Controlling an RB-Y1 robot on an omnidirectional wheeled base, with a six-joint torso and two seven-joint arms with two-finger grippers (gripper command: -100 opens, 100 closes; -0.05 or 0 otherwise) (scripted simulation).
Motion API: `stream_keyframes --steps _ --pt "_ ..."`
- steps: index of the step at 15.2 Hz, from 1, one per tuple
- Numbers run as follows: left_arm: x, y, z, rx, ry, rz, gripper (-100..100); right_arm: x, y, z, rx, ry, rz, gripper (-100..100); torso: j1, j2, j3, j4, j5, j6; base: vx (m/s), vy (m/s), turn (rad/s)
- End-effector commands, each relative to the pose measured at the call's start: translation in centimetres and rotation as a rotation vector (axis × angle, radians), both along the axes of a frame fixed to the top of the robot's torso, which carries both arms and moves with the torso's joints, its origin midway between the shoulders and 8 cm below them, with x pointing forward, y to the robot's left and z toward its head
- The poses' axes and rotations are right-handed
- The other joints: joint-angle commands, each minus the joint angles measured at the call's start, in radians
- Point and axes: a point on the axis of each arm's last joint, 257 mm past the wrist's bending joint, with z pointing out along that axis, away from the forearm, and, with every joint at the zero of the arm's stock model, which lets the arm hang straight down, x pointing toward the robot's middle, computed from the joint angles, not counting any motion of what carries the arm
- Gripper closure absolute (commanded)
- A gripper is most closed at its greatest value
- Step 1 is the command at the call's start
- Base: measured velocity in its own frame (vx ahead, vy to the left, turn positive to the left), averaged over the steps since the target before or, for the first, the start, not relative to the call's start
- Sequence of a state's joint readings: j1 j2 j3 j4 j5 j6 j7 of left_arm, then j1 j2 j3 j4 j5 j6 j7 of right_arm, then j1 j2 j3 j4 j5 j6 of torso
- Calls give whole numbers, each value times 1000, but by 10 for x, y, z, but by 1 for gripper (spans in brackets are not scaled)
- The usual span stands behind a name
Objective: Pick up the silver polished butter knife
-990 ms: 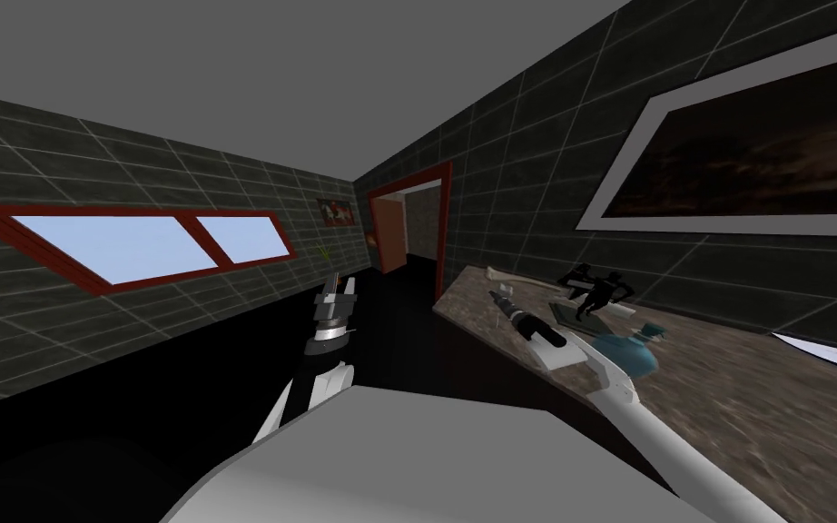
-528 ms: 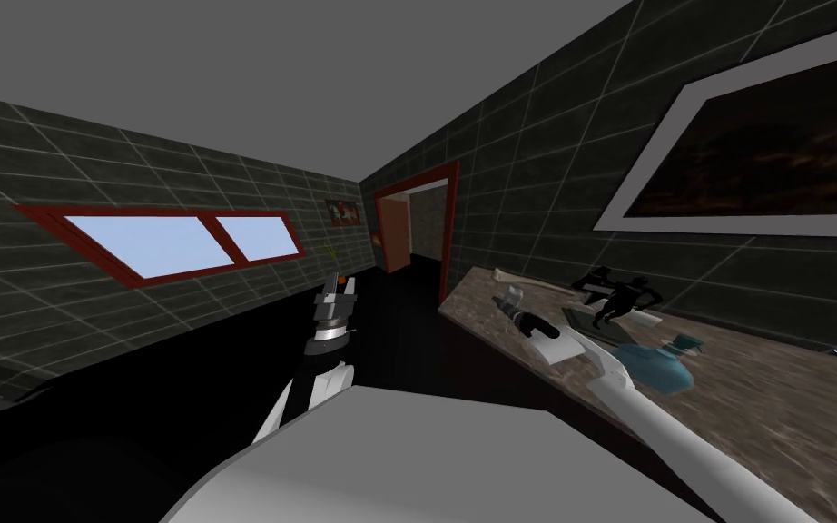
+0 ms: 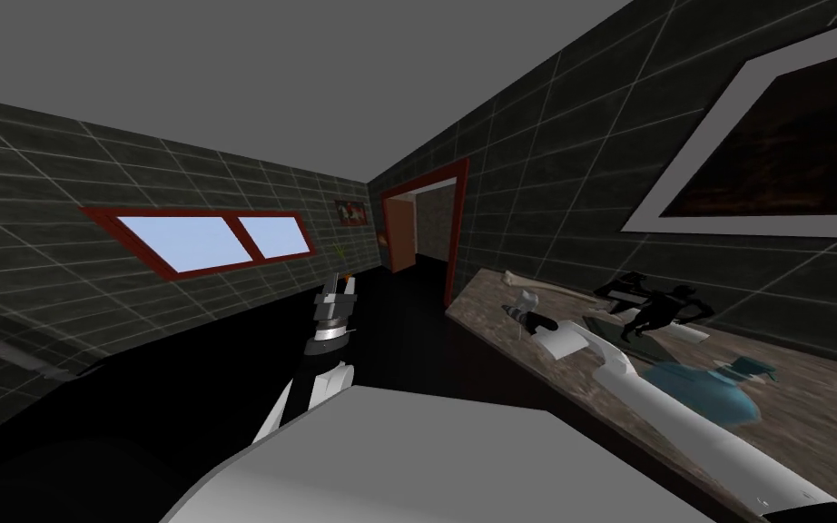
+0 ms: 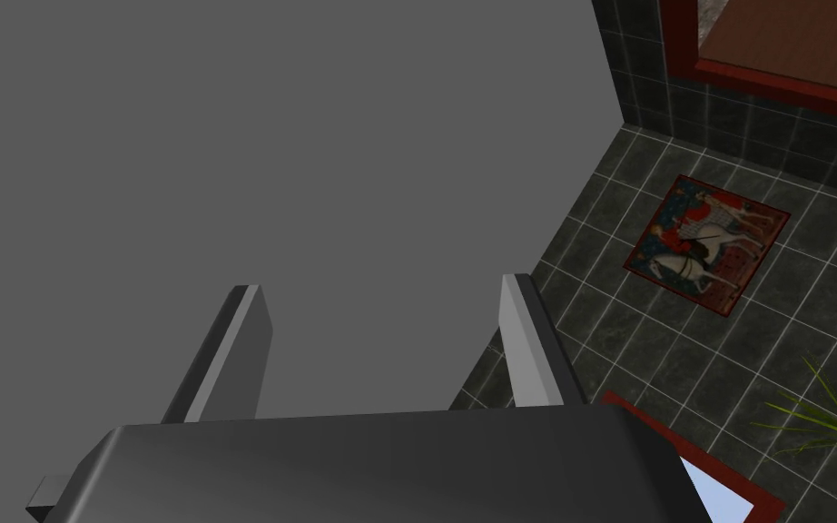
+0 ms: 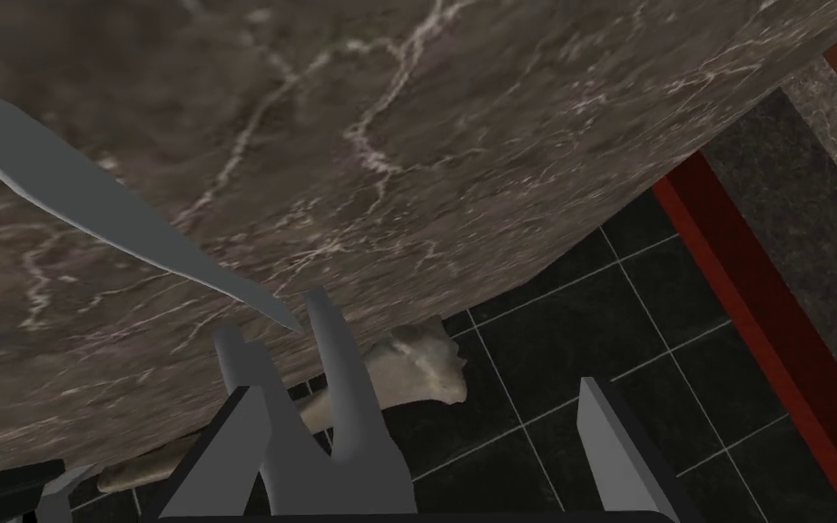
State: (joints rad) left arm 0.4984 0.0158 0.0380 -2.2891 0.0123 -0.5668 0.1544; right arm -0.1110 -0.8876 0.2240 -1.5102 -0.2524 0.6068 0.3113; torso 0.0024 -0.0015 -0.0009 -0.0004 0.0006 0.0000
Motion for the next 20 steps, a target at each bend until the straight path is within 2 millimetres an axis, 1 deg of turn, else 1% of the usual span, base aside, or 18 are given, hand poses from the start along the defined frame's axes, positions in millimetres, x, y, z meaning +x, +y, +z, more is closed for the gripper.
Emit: stream_keyframes --steps 1,2,3,4,5,6,7,8,9,11,12,14,15,16,20 --pt "0 0 0 0 0 0 0 -6 -12 -11 -30 50 -21 -100 0 0 0 0 0 0 28 28 67" --pt "0 0 0 0 0 0 0 -13 -27 -19 -61 101 -41 -100 0 0 0 0 0 0 27 25 95" --pt "0 0 0 0 0 0 0 -13 -27 -19 -61 101 -41 -100 0 0 0 0 0 0 26 24 84" --pt "0 0 0 0 0 0 0 -21 -41 -26 -89 148 -60 -100 -1 0 0 0 0 0 26 25 88" --pt "0 0 0 0 0 0 0 -21 -42 -27 -89 149 -62 -100 -1 0 0 0 0 0 26 22 65" --pt "0 0 0 0 0 0 0 -29 -56 -33 -115 195 -81 -100 -1 0 0 0 0 0 27 20 69" --pt "0 0 0 0 0 0 0 -29 -56 -33 -115 195 -81 -100 -1 0 0 0 0 0 24 17 51" --pt "0 0 0 0 0 0 0 -37 -69 -38 -137 236 -99 -100 -1 0 0 0 0 0 23 17 73" --pt "0 0 0 0 0 0 0 -37 -69 -38 -137 236 -99 -100 -1 0 0 0 0 0 22 15 63" --pt "0 0 0 0 0 0 0 -53 -90 -47 -173 306 -131 -100 -1 1 0 0 0 0 26 18 70" --pt "0 0 0 0 0 0 0 -53 -90 -47 -173 306 -131 -100 -1 0 0 0 0 0 28 15 59" --pt "0 0 0 0 0 0 0 -65 -104 -53 -195 356 -153 -100 -1 0 0 0 0 0 25 14 54" --pt "0 0 0 0 0 0 0 -57 -96 -49 -182 327 -141 -100 -1 0 0 0 0 0 16 6 24" --pt "0 0 0 0 0 0 0 -60 -105 -55 -181 335 -163 -100 -2 1 0 0 0 0 -5 -14 125" --pt "0 0 0 0 0 0 0 -64 -115 -63 -176 337 -193 -100 -5 4 2 1 -1 0 -32 -44 132"
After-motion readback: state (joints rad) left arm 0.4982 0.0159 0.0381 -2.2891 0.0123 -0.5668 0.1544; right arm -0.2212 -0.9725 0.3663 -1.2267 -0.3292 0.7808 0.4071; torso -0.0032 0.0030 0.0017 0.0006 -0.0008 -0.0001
